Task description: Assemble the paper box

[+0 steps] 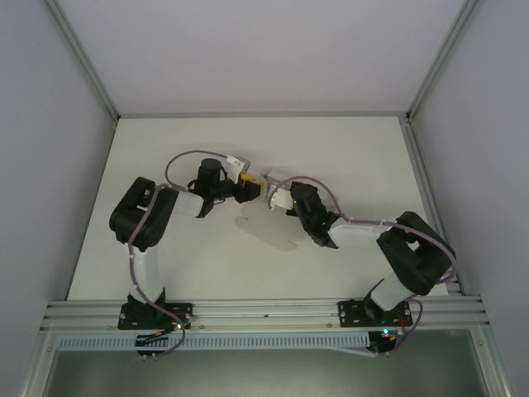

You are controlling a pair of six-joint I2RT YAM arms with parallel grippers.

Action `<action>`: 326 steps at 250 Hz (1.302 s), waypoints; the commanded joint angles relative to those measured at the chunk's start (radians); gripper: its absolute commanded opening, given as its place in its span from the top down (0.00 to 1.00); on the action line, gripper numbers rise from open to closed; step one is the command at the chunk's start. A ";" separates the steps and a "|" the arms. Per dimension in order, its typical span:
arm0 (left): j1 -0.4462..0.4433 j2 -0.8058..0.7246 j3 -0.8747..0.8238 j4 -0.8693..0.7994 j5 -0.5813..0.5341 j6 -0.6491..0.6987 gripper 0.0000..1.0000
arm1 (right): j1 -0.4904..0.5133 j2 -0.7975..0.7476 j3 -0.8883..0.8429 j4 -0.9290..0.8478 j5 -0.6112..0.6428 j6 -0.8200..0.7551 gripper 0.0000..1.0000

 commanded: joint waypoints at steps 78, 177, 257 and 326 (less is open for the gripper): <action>-0.037 0.048 0.106 0.085 0.093 0.004 0.50 | 0.027 0.063 -0.015 -0.206 -0.159 0.021 1.00; -0.070 -0.015 0.036 -0.093 -0.013 0.060 0.51 | 0.030 0.004 -0.051 -0.066 -0.039 -0.019 1.00; -0.081 -0.171 -0.075 -0.042 -0.033 -0.013 0.48 | 0.031 -0.102 -0.012 -0.119 -0.038 -0.003 1.00; -0.037 -0.262 -0.132 0.052 -0.005 -0.133 0.33 | 0.048 -0.103 -0.043 -0.088 0.014 -0.035 1.00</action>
